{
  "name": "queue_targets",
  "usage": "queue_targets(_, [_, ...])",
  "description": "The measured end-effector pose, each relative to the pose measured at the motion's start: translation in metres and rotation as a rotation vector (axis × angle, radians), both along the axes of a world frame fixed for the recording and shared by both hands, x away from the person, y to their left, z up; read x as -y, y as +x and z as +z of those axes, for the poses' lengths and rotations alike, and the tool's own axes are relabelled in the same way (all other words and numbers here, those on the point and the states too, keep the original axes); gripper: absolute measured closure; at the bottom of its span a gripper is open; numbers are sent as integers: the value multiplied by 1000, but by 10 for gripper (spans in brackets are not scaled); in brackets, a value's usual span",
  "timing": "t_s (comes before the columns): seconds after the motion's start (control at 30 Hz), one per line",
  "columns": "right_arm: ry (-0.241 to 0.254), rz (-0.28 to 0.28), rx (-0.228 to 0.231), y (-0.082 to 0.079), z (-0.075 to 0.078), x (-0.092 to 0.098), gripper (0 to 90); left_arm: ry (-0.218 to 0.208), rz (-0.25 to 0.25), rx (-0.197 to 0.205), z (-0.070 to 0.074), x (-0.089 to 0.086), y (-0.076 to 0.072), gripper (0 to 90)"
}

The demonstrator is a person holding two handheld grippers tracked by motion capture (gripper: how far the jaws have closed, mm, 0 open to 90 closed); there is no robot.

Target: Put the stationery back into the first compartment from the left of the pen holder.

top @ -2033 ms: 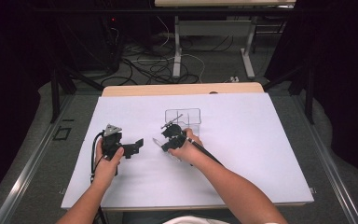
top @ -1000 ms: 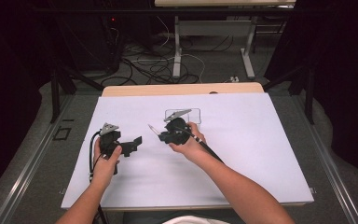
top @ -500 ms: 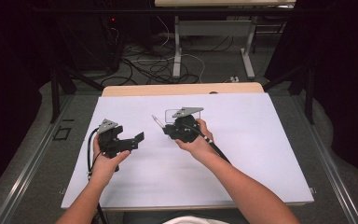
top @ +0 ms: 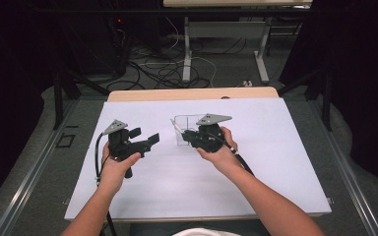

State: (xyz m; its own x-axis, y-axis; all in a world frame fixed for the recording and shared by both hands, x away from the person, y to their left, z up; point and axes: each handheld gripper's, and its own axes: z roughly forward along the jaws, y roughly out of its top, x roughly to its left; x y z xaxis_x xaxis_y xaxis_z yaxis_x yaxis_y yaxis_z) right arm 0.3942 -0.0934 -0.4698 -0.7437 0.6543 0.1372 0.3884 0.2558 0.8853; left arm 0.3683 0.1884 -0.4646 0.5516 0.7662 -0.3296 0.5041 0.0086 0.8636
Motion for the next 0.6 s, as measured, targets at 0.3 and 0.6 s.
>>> queue_targets(0.3, [26, -7, 37, -16, 5, 13, 794, -34, -67, -18, 12, 20, 1, 283])
queue_targets(0.6, [49, -14, 63, -24, 5, 22, 794, -57, -86, -87, 20, 39, 6, 354])
